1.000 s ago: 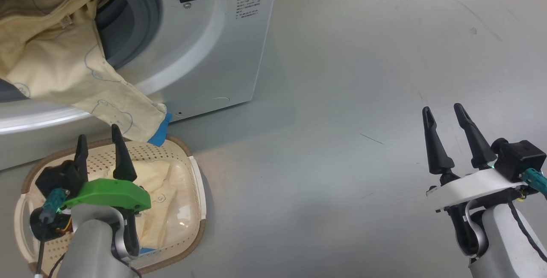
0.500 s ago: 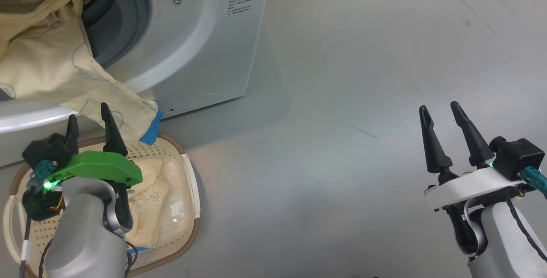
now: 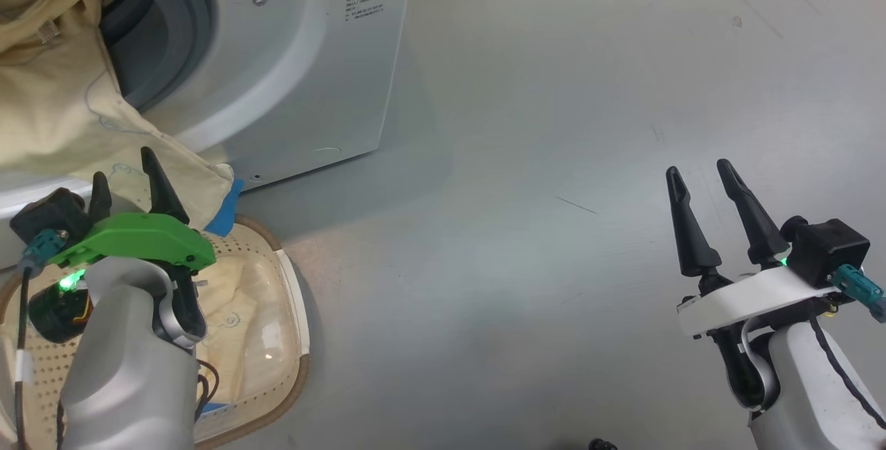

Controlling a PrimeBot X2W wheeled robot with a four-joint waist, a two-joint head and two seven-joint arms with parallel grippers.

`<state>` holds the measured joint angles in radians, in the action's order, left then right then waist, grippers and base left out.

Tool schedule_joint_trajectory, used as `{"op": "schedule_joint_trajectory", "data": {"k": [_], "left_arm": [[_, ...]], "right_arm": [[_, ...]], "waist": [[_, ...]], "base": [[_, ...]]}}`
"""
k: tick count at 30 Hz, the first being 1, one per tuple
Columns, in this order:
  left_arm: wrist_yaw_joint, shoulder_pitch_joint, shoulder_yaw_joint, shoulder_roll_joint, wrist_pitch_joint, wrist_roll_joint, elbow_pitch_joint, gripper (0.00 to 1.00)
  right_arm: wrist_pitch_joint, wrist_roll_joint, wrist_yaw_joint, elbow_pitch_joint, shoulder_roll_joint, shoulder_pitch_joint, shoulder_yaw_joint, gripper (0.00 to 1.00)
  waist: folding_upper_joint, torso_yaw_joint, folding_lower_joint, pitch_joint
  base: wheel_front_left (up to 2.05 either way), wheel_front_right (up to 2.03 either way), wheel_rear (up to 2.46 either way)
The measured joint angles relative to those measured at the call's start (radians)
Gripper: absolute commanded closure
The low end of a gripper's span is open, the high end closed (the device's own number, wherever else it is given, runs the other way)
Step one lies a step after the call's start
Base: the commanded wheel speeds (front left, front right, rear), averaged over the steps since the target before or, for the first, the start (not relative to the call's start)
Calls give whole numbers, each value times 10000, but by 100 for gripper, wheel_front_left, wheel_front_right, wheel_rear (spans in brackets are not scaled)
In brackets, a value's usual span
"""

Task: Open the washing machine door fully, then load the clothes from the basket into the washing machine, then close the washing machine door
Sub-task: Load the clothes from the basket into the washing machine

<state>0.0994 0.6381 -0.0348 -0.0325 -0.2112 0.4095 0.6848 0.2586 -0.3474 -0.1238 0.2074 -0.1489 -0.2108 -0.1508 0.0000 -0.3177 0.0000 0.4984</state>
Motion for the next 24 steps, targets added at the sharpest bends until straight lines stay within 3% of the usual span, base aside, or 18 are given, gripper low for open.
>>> {"op": "schedule_joint_trajectory", "data": {"k": [17,20,24], "left_arm": [[-176,947,514,-293,-121,328,970,0],[-176,972,554,-309,-165,326,1047,36],[-186,1074,554,-297,-197,326,1175,40]], "right_arm": [[0,-46,0,42,42,-63,-184,0],[0,-46,0,42,42,-94,-192,0],[0,-48,0,42,40,-104,-182,0]], "waist": [[0,-341,0,214],[0,-382,0,256],[0,-408,0,318]], "base": [[0,0,0],[0,0,0],[0,0,0]]}}
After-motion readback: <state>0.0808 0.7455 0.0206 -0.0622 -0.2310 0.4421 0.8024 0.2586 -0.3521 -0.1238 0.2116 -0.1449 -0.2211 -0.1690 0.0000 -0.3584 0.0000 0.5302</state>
